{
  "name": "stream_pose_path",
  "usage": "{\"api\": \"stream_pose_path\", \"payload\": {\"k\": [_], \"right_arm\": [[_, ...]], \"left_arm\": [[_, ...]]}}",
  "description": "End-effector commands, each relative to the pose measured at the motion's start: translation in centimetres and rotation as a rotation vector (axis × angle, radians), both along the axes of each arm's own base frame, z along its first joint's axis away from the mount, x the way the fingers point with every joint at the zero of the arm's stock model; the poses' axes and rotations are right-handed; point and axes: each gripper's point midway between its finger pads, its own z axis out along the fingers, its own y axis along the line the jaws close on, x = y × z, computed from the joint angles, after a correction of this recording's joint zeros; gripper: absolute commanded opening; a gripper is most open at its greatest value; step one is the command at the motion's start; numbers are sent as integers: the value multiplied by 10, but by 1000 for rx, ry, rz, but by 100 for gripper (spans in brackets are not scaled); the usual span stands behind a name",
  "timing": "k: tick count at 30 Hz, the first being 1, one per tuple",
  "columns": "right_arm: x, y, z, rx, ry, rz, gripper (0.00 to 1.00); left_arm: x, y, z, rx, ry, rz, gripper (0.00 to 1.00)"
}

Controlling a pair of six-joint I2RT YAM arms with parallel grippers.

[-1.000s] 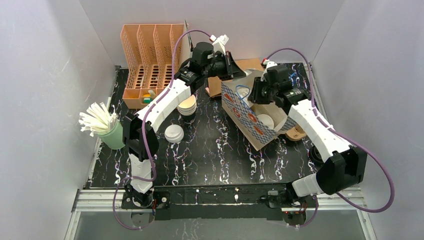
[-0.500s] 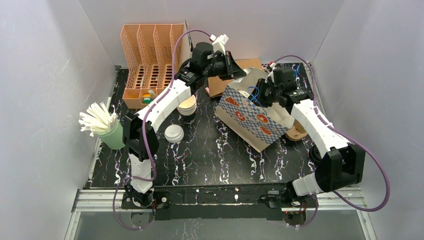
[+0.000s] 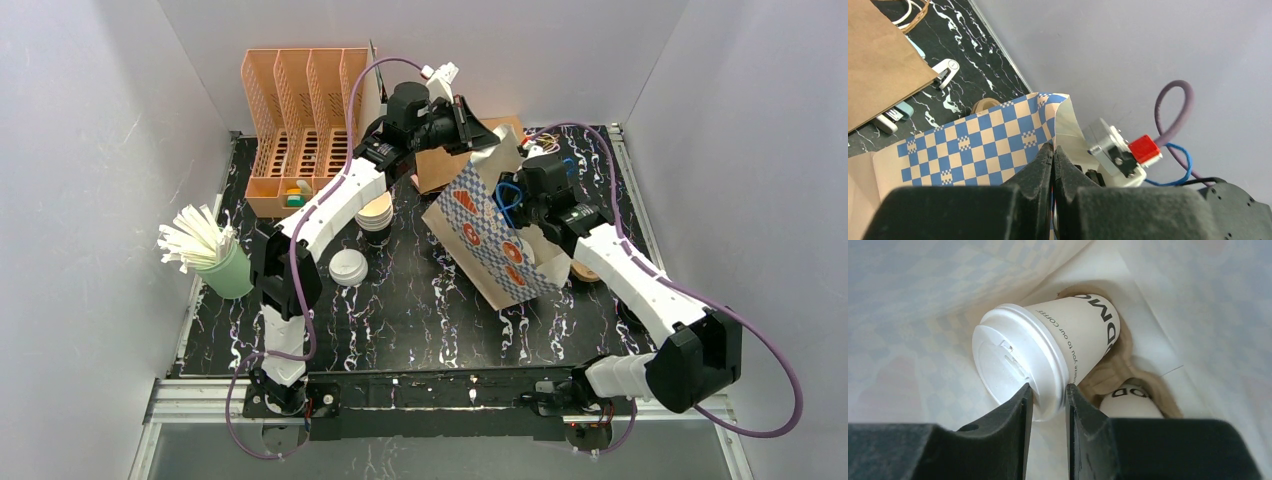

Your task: Pack the takeout coffee

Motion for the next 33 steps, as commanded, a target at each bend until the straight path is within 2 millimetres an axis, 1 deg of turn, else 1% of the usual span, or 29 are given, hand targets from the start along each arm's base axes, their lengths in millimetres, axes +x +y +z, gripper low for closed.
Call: {"api": "stream_pose_path", "payload": {"k": [1, 3, 6, 10, 11, 14, 18, 20, 21, 23, 27, 29, 31, 32, 33], "right_arm": [[9, -11, 22, -41, -108, -58, 17], [12, -13, 32, -49, -132, -65, 17], [15, -13, 53, -54, -163, -59, 17], [18, -21, 77, -89, -190, -83, 17], [17, -24, 82, -96, -200, -89, 17], [16, -31, 101, -97, -231, -101, 17], [11, -37, 130, -90, -281, -107, 16], [7, -40, 142, -87, -310, -107, 16], [5, -43, 146, -88, -321, -112, 15], [2, -48, 147, -101, -329, -122, 14], [-1, -58, 152, -116, -350, -154, 13], [-2, -62, 156, -113, -358, -176, 13], [-3, -67, 170, -99, -402, -202, 12], [-3, -69, 179, -90, -433, -212, 12], [-3, -70, 193, -72, -472, -221, 12]], "left_arm": [[-2, 2, 19, -36, -38, 20, 0], [-4, 3, 11, -25, -25, 18, 0], [-7, 6, 0, 8, -23, 10, 0], [-14, 9, -10, 48, -39, -16, 0], [-15, 11, -17, 70, -24, -21, 0], [-14, 15, -21, 91, -33, -20, 0], [-7, 24, -21, 86, -49, 16, 0], [-5, 25, -19, 73, -66, 22, 0], [-5, 25, -18, 69, -71, 22, 0], [-6, 25, -17, 61, -74, 26, 0], [-2, 33, -18, 79, -91, 77, 13], [0, 36, -19, 88, -103, 97, 25], [0, 41, -20, 103, -109, 118, 35], [0, 43, -19, 109, -115, 128, 40], [0, 45, -17, 113, -123, 137, 46]]}}
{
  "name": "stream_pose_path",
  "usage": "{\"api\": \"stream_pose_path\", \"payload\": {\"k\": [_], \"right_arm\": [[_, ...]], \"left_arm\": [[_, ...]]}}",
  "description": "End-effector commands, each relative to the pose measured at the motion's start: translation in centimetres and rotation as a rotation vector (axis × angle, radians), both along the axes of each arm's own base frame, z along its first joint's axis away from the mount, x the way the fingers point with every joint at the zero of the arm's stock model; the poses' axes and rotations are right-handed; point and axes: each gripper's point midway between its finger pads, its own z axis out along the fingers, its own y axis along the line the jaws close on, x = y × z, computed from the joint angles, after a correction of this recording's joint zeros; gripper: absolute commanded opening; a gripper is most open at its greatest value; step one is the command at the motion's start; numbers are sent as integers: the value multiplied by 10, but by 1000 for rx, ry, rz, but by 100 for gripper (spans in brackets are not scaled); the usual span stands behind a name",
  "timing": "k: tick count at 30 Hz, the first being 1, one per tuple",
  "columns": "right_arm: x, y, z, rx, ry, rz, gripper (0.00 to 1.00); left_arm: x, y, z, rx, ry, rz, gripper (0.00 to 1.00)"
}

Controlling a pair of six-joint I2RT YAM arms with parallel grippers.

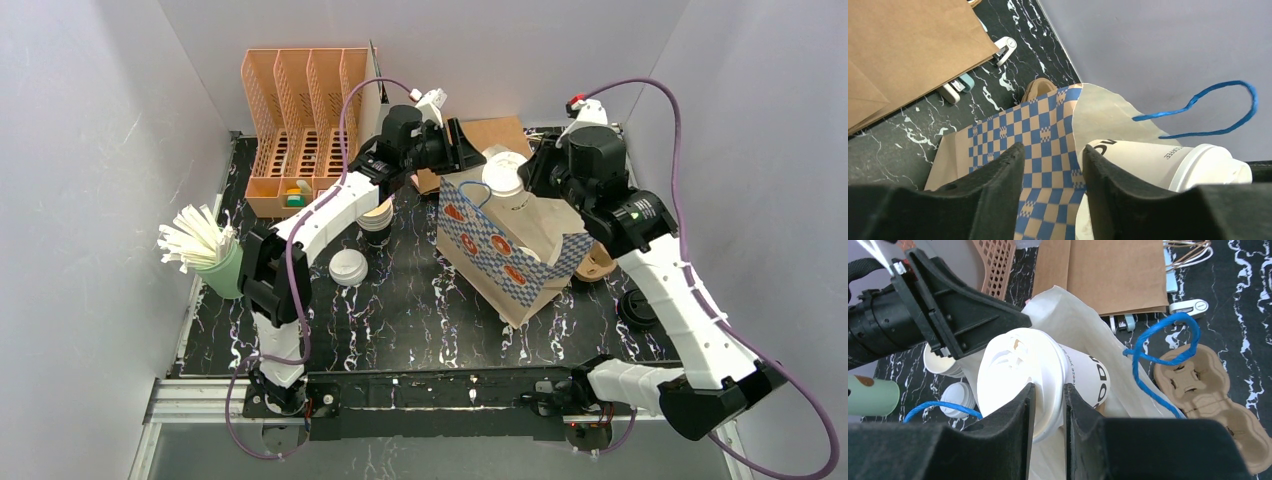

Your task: Pack the takeout coffee

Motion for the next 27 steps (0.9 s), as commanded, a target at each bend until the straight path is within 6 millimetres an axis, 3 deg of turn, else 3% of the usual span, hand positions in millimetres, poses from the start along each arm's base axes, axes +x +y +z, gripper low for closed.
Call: {"api": "stream_pose_path", "payload": {"k": [1, 8, 11, 14, 17, 23, 27], "right_arm": [[-1, -15, 69, 62, -196, -51, 12], [-26, 15, 147, 184, -393, 173, 11], [-39, 35, 164, 246, -421, 298, 11], [-57, 63, 176, 317, -415, 481, 10], [-68, 88, 172, 371, -366, 627, 8], [-89, 133, 144, 379, -272, 769, 7], [-111, 173, 102, 327, -175, 850, 7]], "left_arm": [[-6, 21, 55, -17, -136, 68, 49], [2, 50, 99, 51, -167, 206, 68], [-2, 64, 122, 58, -197, 250, 75], [-14, 95, 144, 79, -231, 340, 77], [-30, 143, 157, 138, -257, 485, 77], [-92, 244, 157, 269, -261, 737, 80], [-128, 279, 138, 293, -213, 801, 79]]}}
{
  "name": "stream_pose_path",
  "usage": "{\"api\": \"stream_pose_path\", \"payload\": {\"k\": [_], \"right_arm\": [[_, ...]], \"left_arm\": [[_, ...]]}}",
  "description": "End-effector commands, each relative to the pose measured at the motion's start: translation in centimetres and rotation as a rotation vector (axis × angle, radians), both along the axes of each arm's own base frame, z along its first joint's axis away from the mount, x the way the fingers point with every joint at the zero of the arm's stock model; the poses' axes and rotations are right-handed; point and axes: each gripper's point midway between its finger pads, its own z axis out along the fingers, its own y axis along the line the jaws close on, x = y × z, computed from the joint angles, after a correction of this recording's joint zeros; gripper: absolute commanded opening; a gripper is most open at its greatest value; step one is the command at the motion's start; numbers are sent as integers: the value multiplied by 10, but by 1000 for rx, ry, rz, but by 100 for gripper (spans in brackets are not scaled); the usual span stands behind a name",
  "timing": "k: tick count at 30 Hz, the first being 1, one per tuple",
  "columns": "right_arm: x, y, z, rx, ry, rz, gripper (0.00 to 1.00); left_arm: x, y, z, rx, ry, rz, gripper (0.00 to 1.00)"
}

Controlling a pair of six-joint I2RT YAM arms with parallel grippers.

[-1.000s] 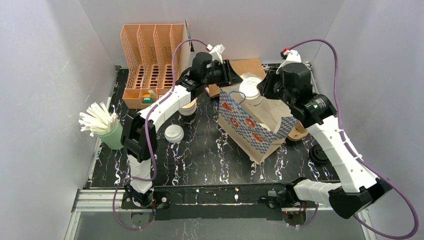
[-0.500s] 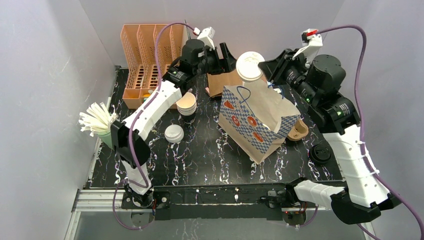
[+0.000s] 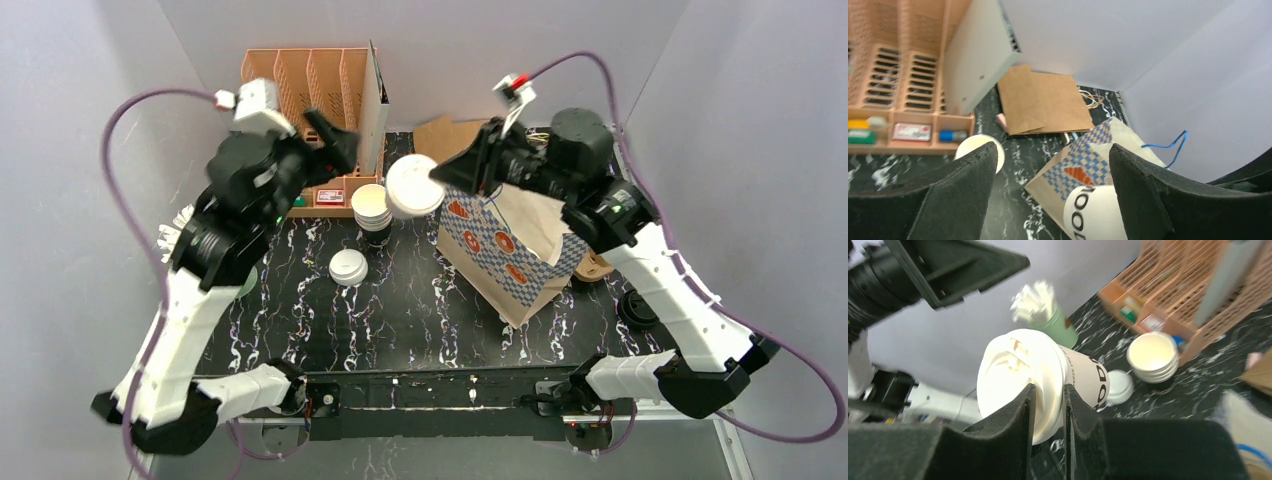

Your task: Pack the takeout coffee

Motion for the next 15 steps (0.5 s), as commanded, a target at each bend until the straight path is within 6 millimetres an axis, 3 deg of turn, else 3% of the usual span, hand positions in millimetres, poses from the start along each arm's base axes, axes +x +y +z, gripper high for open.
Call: {"api": "stream_pose_path", "payload": {"k": [1, 5, 10, 15], "right_arm": [[-35, 40, -26, -44, -5, 123, 7], [-51, 67, -91, -123, 37, 168, 7], [-61, 85, -164, -186, 36, 183, 7], [-56, 96, -217, -199, 21, 180, 7]], "left_arm": [[-30, 52, -49, 82, 123, 169, 79], [-51, 63, -73, 66, 166, 177, 79], [-61, 69, -91, 78, 196, 176, 79], [-62, 66, -100, 97, 214, 157, 79]]}}
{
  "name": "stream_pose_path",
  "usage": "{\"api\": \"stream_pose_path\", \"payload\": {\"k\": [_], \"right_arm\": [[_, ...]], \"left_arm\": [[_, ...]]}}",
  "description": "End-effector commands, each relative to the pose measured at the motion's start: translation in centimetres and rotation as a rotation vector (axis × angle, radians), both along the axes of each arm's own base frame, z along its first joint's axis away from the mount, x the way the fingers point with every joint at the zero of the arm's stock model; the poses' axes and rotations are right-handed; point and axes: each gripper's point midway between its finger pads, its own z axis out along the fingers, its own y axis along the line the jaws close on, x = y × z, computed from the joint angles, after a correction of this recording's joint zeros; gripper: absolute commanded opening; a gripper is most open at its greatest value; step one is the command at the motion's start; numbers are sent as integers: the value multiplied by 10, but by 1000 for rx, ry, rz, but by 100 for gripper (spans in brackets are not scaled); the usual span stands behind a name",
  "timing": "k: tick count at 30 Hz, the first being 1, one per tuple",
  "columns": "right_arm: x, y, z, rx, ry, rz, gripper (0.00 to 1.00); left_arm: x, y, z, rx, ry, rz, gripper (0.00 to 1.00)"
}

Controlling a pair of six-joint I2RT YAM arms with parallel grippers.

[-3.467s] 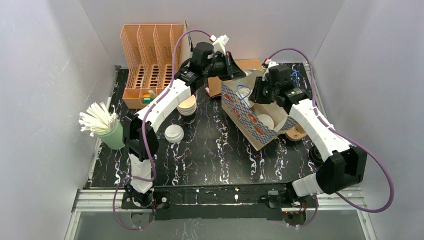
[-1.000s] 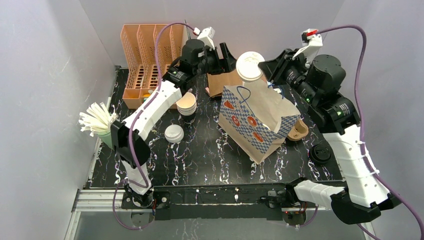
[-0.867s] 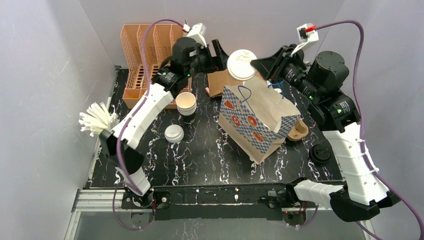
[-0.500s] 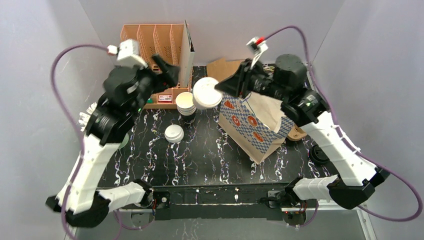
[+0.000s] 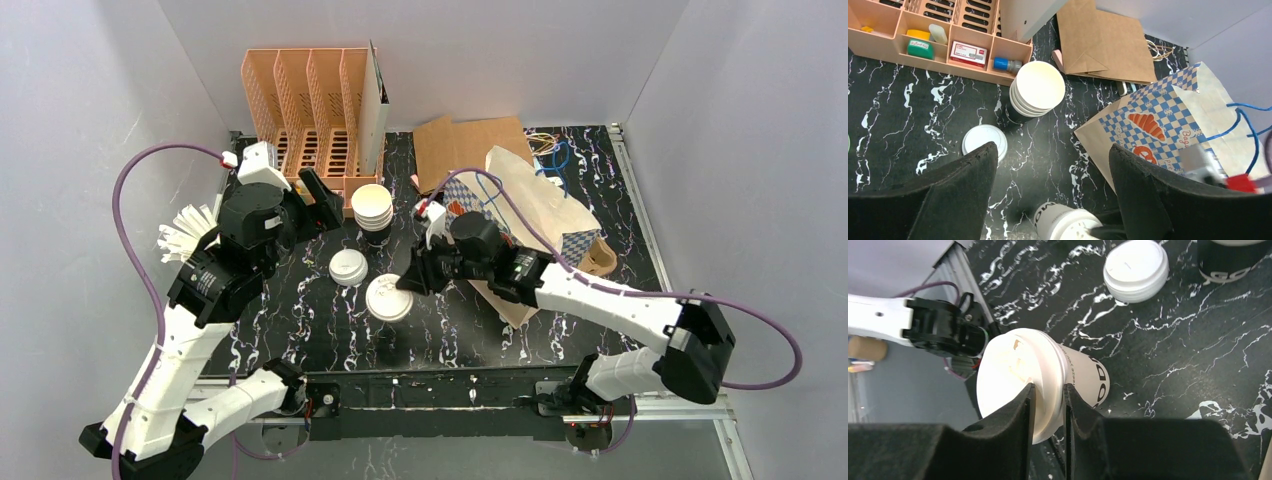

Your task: Pack the takeout coffee

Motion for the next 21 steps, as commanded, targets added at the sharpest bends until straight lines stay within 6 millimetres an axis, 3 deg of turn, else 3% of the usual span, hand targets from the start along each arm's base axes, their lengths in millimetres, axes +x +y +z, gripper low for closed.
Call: {"api": "stream_pose_path", "payload": {"k": [1, 6, 12, 14, 21], "right_arm": [[19, 23, 1, 123, -128, -14, 7], [22, 39, -30, 84, -119, 11, 8], [29, 43, -62, 27, -117, -14, 14], [31, 41, -68, 14, -122, -27, 30], [48, 30, -58, -51, -166, -114, 63]], "left_arm": [[-3, 5, -1, 5, 2, 12, 79], [-3, 2, -6, 32, 15, -10, 80], [-2, -1, -10, 40, 22, -35, 80], [-2, -3, -12, 38, 26, -39, 80], [-2, -5, -17, 19, 34, -41, 81]]}}
